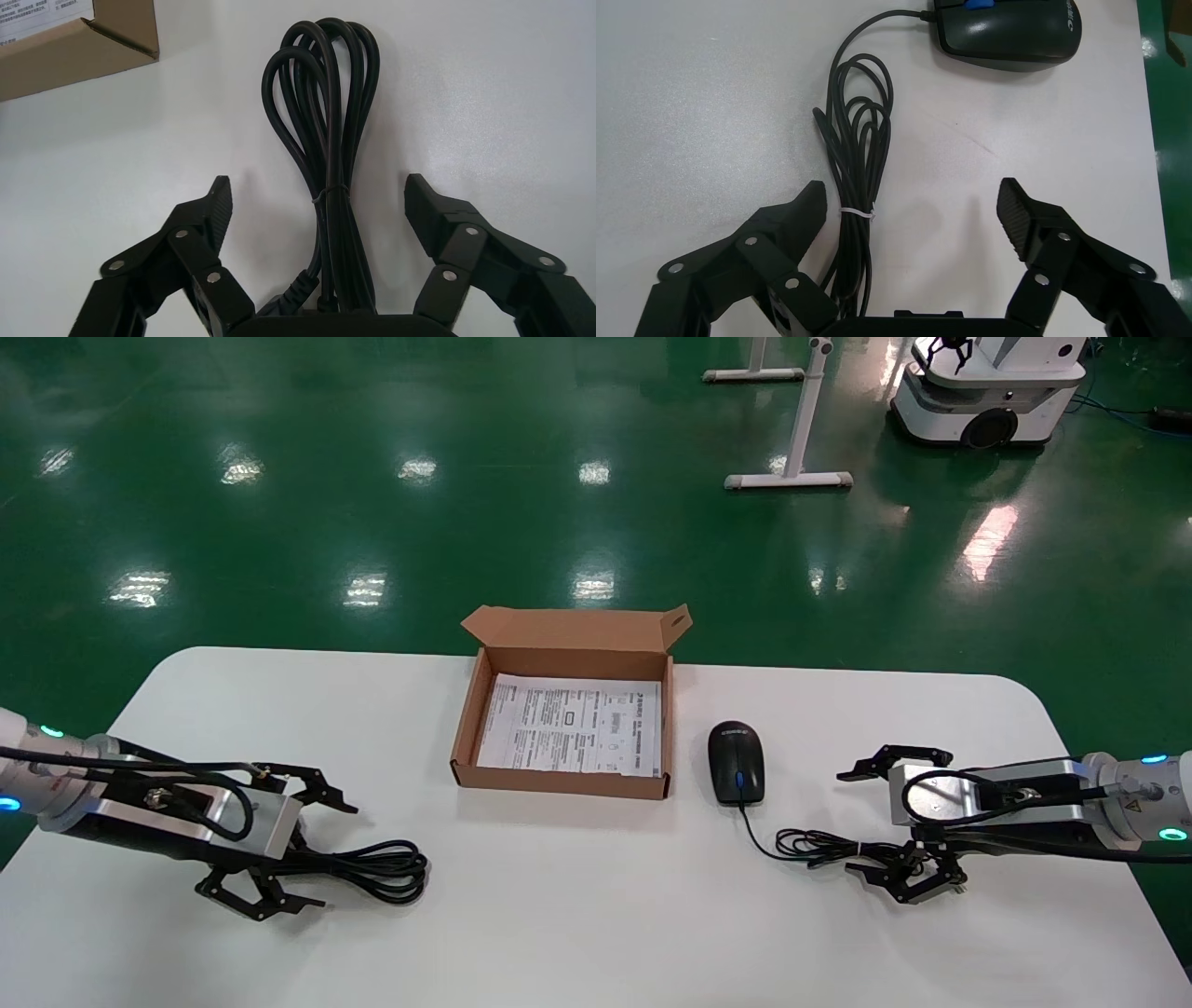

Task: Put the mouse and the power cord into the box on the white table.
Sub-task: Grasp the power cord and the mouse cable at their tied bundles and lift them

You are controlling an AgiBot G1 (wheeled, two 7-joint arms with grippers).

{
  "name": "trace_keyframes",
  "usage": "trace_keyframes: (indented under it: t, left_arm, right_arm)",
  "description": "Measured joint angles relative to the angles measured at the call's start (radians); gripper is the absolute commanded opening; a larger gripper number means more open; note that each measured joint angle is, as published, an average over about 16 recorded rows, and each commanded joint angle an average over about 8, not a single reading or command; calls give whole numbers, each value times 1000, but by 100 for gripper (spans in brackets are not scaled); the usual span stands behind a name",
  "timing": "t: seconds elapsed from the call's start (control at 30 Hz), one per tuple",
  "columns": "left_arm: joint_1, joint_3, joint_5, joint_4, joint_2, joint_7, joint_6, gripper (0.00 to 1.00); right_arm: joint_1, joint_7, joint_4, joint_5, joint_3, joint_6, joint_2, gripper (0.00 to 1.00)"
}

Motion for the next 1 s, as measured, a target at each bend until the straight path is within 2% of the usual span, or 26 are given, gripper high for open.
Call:
trace_keyframes:
  t: [1.0]
  left_arm:
    - [1, -5, -9, -11, -5, -6, 5, 0]
  right_arm:
    - [1, 0, 12, 5, 2, -6, 5, 0]
